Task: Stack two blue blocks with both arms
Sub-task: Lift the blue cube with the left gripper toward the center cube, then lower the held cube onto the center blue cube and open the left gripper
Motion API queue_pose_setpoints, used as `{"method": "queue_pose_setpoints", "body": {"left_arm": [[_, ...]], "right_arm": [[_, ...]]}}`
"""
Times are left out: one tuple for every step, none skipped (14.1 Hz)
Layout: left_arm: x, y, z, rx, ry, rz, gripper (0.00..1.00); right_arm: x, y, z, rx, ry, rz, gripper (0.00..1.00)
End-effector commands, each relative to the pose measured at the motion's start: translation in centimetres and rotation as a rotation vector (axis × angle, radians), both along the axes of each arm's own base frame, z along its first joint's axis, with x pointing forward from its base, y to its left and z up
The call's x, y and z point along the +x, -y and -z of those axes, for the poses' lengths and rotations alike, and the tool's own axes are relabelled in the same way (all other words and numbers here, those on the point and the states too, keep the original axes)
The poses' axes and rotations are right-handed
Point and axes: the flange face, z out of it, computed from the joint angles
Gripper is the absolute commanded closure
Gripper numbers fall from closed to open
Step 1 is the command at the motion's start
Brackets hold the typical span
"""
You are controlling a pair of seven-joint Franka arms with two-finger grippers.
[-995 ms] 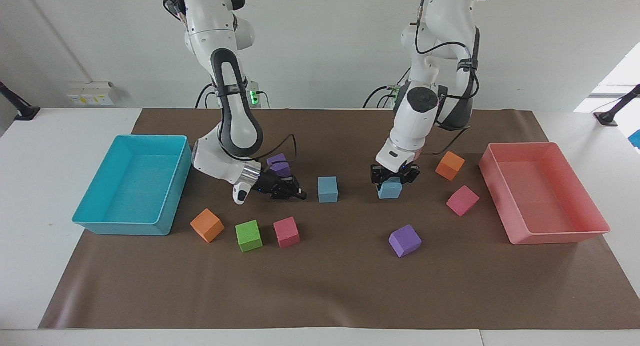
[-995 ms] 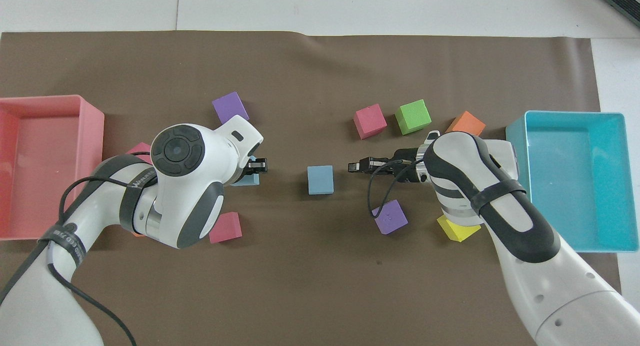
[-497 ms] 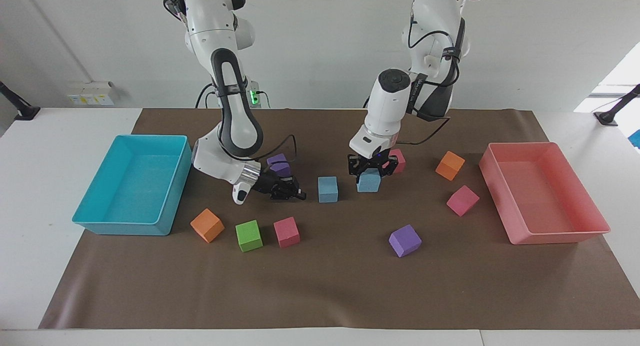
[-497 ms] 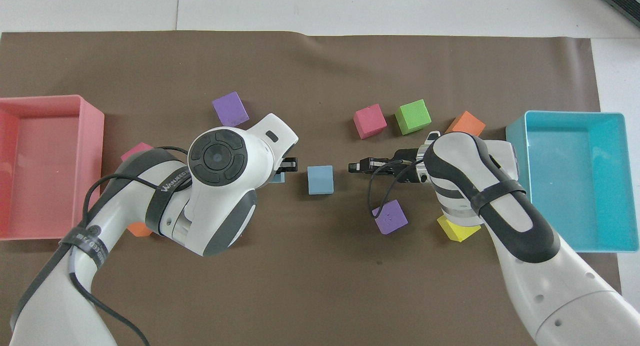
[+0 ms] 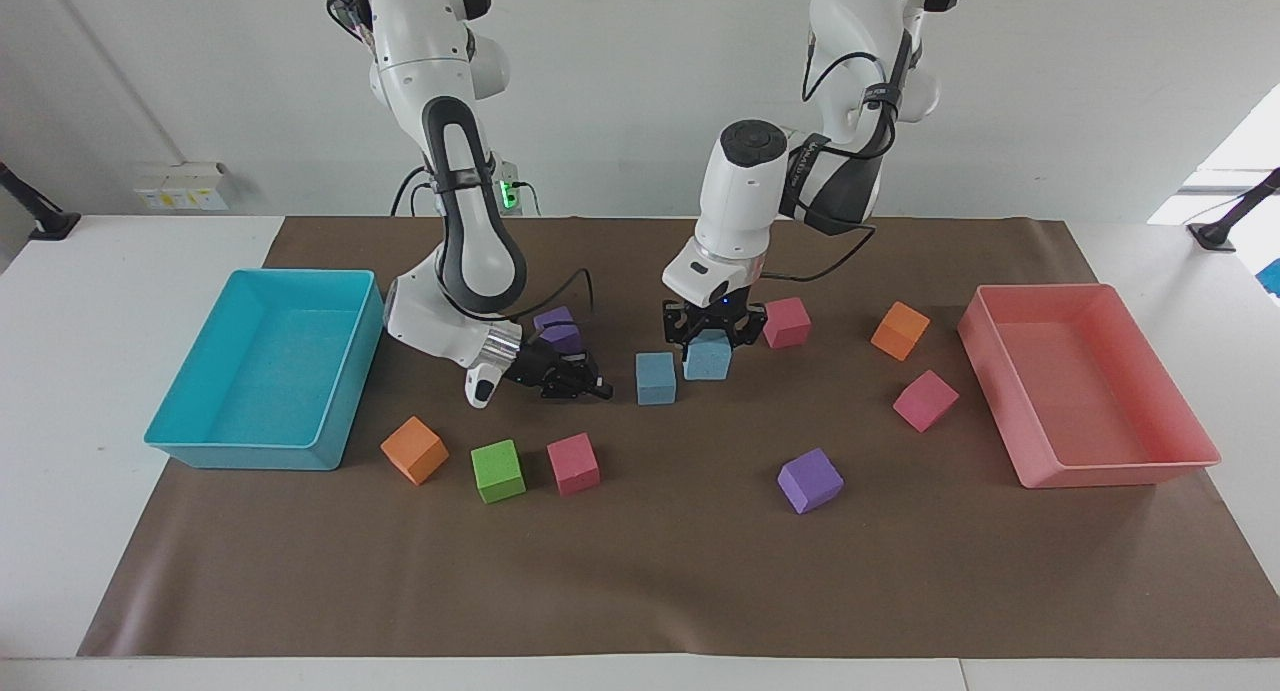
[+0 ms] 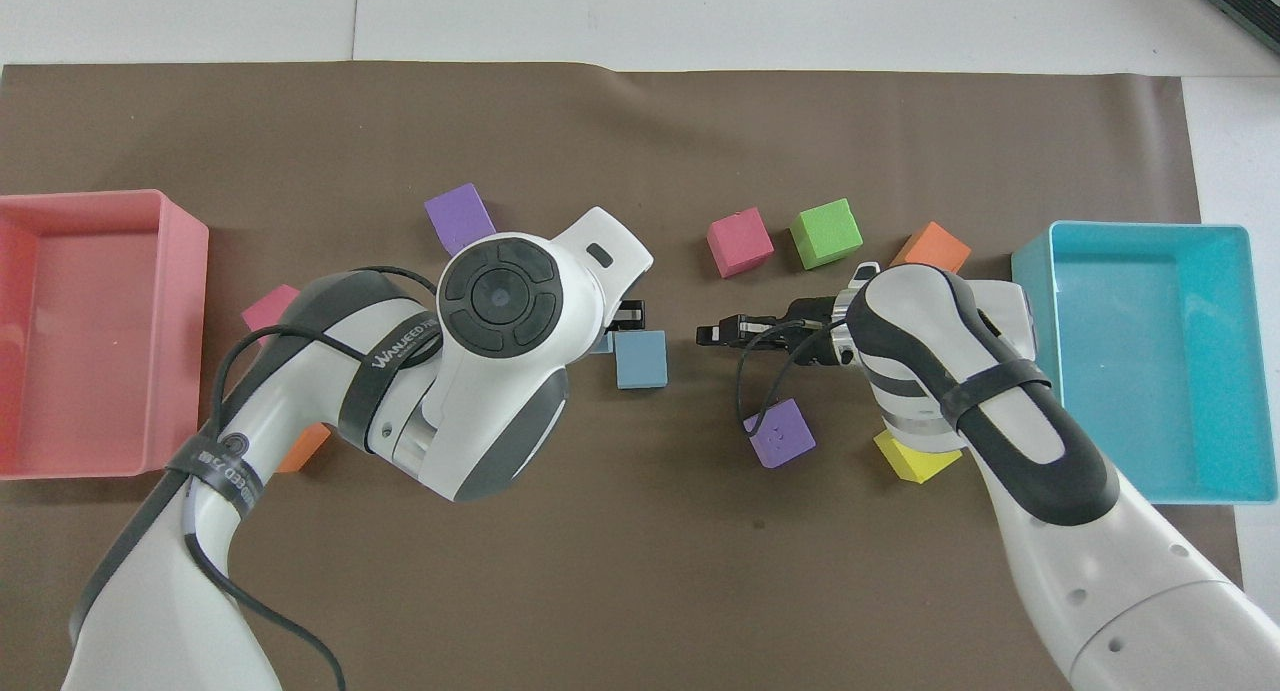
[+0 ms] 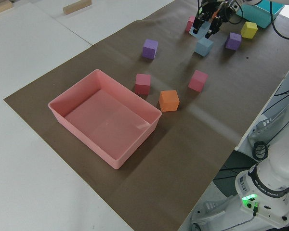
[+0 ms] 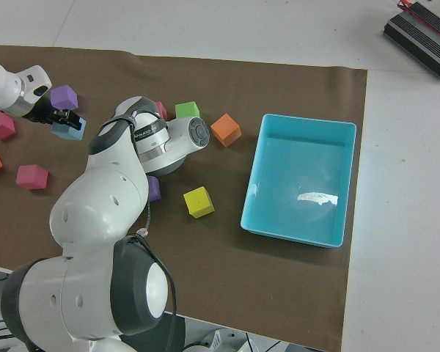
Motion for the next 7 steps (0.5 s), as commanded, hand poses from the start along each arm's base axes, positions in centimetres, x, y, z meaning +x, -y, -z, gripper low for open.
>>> {"method": "queue_pose_setpoints", "body": {"left_arm": [[0.1, 1.2, 0.0, 0.007, 0.012, 0.001, 1.00], [0.2, 1.4, 0.2, -0.003, 0.016, 0.000, 1.00], [0.2, 1.5, 0.3, -0.011, 0.010, -0.004, 1.00], [-0.2, 2.2, 1.1, -0.001, 0.000, 0.006, 1.00], [-1.5, 4.3, 2.5, 0.006, -0.018, 0.038, 1.00], [-1.3, 4.9, 2.2, -0.001, -0.016, 0.036, 1.00], [-0.8, 5.3, 1.9, -0.017, -0.017, 0.003, 1.00]], "right_arm": [[-0.3, 0.1, 0.2, -0.002, 0.025, 0.016, 1.00], [-0.4, 0.1, 0.2, -0.003, 0.026, 0.014, 1.00], [-0.4, 0.1, 0.3, -0.002, 0.024, 0.016, 1.00], [-0.3, 0.1, 0.2, -0.002, 0.025, 0.016, 1.00], [-0.3, 0.3, 0.3, -0.002, 0.023, 0.019, 1.00], [-0.3, 0.3, 0.3, -0.002, 0.023, 0.019, 1.00], [-0.4, 0.1, 0.3, -0.002, 0.023, 0.016, 1.00]]}}
